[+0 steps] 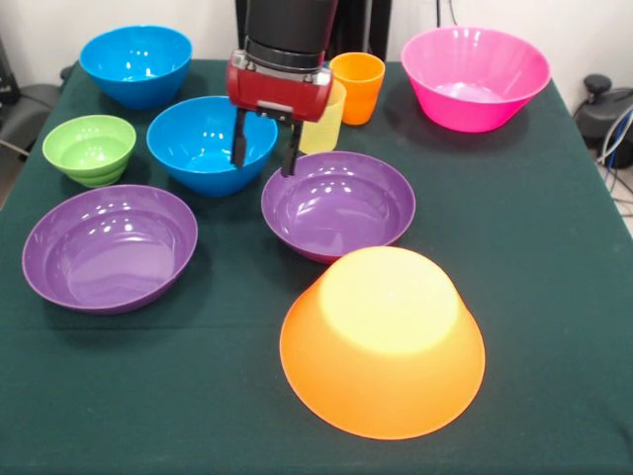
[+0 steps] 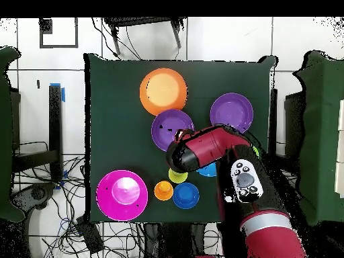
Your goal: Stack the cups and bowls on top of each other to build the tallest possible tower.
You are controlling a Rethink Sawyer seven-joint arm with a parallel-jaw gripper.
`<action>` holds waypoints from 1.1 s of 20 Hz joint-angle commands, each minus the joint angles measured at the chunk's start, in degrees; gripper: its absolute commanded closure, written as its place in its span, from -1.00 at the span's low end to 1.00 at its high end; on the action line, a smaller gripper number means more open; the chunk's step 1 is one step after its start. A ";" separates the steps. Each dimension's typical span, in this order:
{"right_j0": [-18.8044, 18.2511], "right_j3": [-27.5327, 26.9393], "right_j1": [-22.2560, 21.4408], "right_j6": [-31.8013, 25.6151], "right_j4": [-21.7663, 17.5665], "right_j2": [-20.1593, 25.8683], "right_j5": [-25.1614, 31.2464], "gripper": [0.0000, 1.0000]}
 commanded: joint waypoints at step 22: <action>-8.89 0.29 8.93 -7.19 2.37 -1.65 9.30 -1.00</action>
